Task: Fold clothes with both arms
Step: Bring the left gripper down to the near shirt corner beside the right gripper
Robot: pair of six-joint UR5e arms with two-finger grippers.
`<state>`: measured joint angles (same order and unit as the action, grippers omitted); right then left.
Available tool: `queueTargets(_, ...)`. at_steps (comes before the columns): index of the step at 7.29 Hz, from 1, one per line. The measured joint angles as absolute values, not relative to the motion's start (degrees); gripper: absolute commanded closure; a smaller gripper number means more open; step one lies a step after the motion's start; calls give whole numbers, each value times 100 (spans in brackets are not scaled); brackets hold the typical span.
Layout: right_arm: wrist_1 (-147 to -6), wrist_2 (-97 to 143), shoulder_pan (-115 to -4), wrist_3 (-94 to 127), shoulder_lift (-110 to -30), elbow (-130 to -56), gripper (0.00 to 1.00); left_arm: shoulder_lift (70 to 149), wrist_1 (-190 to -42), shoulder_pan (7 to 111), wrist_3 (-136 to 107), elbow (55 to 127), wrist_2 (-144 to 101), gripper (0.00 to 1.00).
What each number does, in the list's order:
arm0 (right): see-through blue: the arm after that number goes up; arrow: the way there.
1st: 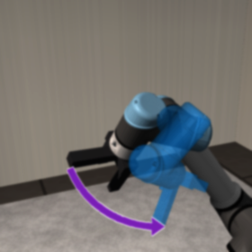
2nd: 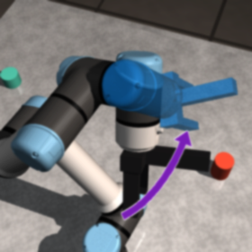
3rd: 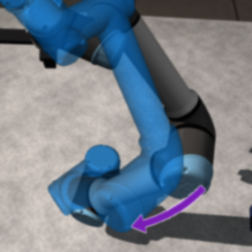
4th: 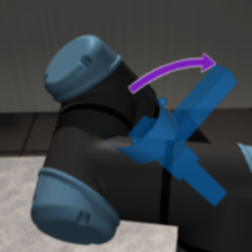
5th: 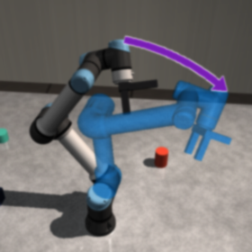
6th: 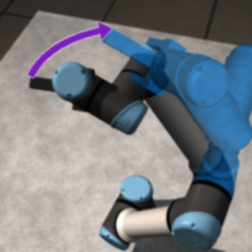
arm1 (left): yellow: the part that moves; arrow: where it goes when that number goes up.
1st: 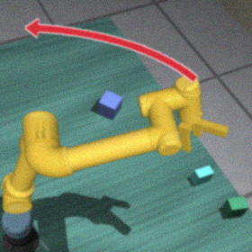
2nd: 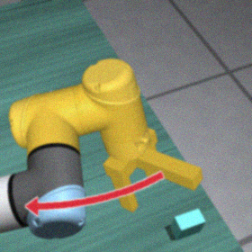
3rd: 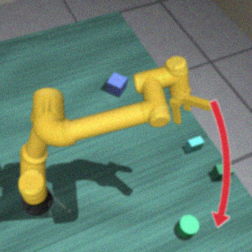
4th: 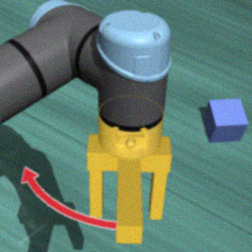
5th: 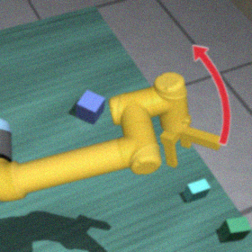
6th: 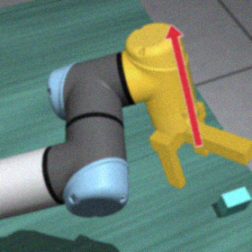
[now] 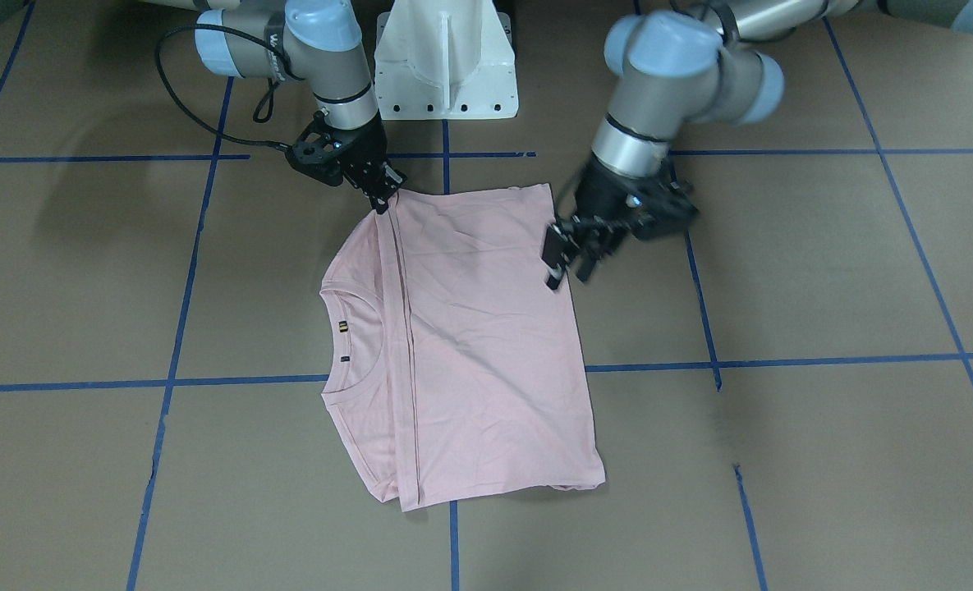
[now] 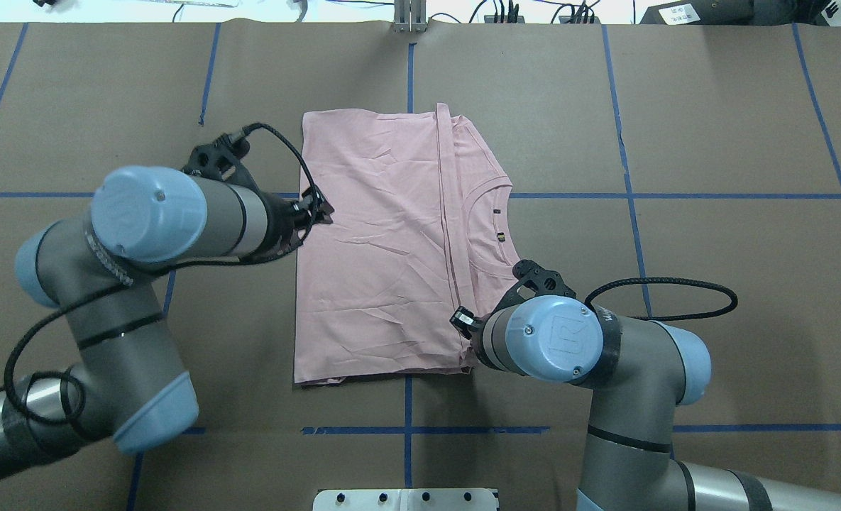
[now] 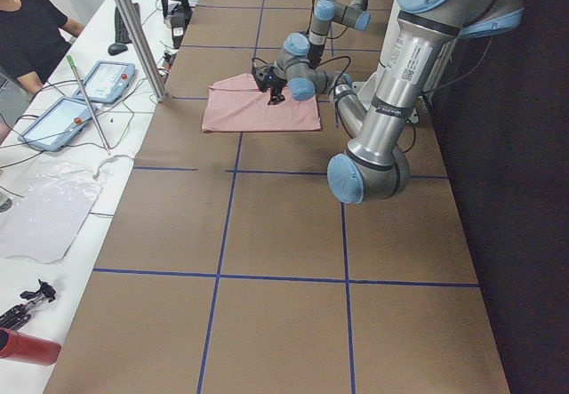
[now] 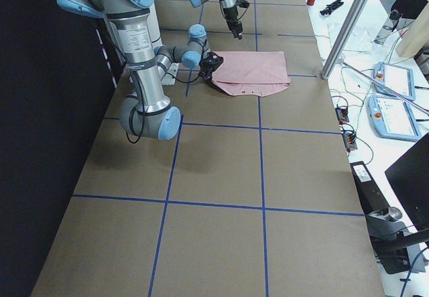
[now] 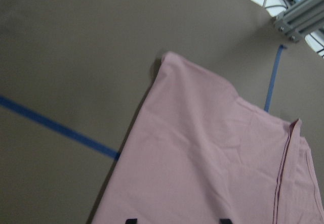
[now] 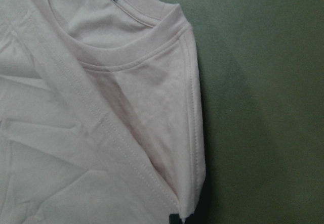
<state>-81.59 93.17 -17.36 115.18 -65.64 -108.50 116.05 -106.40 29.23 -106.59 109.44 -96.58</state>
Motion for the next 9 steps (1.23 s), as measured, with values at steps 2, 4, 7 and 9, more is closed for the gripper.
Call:
queueTargets(2,-8180,9318,-1688,11599,-6676,-11024,100,11308,-9978,2005,-11543,11354,-9378,40)
queueTargets(4,-8177,9324,-1681,11607,-6700,-11044,100,11091,-9876,1560,-11808,11334,-9123,40)
queueTargets(7,-8174,9329,-1679,11604,-6699,-11047,100,11058,-9854,1361,-11854,11125,-9089,42)
queueTargets(9,-8174,9328,-1679,11604,-6699,-11051,100,11061,-9847,1313,-11851,11010,-9088,50)
